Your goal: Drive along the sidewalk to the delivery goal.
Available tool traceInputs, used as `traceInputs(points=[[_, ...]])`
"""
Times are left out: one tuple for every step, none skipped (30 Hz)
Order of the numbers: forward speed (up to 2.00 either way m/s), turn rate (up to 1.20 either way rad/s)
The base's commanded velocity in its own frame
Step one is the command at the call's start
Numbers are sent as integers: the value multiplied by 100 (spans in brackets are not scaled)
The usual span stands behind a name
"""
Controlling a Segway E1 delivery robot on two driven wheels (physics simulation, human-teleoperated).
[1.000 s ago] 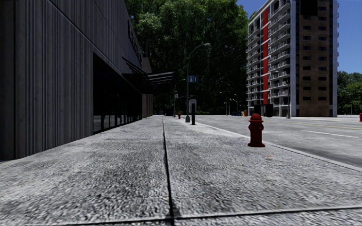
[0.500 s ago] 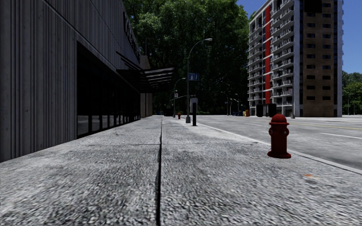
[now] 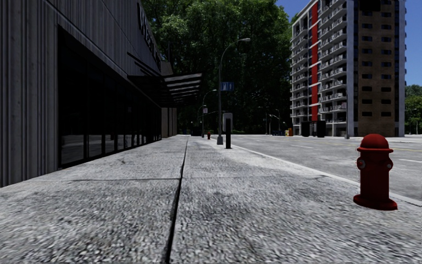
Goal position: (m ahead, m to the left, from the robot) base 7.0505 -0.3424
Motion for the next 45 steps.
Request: traceInputs(points=[[200,0],[200,0],[200,0],[200,0],[200,0],[200,0],[200,0],[200,0],[200,0],[200,0],[200,0],[200,0],[200,0],[200,0],[200,0],[200,0],[200,0],[200,0],[200,0],[200,0],[200,0],[200,0],[200,0],[200,0],[200,0],[200,0],[200,0],[200,0],[200,0],[200,0],[200,0],[200,0],[200,0],[200,0],[200,0],[200,0],[200,0],[200,0],[200,0],[200,0],[200,0],[200,0],[200,0],[200,0],[200,0]])
